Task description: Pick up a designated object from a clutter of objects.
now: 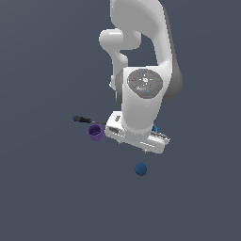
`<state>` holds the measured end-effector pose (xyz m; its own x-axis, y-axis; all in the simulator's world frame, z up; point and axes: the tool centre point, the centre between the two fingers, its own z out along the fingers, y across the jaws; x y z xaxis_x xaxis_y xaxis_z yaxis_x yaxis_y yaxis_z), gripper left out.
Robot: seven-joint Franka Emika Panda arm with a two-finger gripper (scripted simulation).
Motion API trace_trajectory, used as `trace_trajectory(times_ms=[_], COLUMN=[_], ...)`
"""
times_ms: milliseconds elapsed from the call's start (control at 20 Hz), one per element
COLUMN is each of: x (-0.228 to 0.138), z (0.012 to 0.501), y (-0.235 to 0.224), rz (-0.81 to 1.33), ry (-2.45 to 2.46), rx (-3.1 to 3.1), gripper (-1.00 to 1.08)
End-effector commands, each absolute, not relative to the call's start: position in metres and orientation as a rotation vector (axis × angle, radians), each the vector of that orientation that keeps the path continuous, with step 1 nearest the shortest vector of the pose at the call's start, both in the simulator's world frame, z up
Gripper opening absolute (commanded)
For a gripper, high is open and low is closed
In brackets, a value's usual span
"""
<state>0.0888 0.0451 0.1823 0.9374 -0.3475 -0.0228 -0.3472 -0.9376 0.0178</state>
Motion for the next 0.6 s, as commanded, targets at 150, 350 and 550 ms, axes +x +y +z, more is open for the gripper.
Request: trace_trajectory(times_ms=[150, 350, 550], x=[0.111, 0.120, 0.126], z=[0.137, 0.112, 0.094], y=[0.067, 0.079, 0.087], rz=[-0.020, -0.010, -0.004], ry=[-0.698, -0.775, -0.828], rx=[3.054, 3.039, 3.028], gripper=[1.00, 1.00, 1.00])
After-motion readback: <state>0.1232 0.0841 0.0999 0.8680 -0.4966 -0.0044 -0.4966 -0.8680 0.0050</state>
